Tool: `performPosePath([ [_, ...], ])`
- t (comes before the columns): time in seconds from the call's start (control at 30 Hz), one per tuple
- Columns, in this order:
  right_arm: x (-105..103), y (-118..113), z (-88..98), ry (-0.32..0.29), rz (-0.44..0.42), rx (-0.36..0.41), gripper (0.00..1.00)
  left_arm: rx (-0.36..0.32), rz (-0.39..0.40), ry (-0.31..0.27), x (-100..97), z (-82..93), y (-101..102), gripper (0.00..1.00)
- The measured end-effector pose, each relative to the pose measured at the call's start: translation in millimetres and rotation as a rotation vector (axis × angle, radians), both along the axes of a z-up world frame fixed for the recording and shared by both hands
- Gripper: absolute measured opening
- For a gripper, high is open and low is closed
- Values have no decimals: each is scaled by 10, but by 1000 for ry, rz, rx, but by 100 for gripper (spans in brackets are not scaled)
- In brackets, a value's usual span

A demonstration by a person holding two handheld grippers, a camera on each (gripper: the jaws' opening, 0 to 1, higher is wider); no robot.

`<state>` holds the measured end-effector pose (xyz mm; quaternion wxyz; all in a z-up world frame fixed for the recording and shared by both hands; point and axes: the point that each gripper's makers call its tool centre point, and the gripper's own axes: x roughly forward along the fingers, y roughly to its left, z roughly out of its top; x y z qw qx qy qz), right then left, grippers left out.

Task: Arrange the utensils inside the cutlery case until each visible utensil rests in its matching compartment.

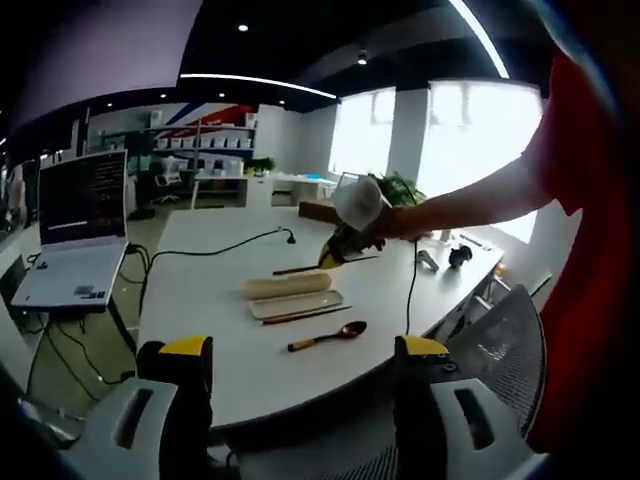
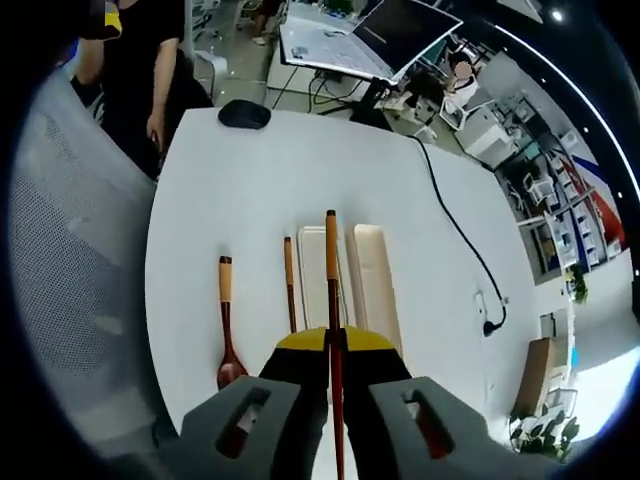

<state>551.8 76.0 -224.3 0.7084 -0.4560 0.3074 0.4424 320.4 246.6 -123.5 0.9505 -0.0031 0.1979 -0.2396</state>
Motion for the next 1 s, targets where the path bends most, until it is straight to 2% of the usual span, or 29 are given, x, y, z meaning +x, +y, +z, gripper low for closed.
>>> performPosePath([
  [0.13,41,-1,18,4,3,-1,0,-4,8,3,7,9,9,77],
  [0.23,88,-3,21,4,9,-3,0,21,12,9,13,-1,52,77],
  [0.5,187,7,98,12,14,6,0,11,34,23,20,-8,100,77],
  [0.63,234,-16,145,9,34,-16,0,11,44,18,23,9,115,78],
  [0.8,305,-30,206,11,31,2,0,12,57,23,15,-2,149,78],
  [1.0,387,-35,269,-8,44,-9,0,23,66,24,8,7,174,78],
])
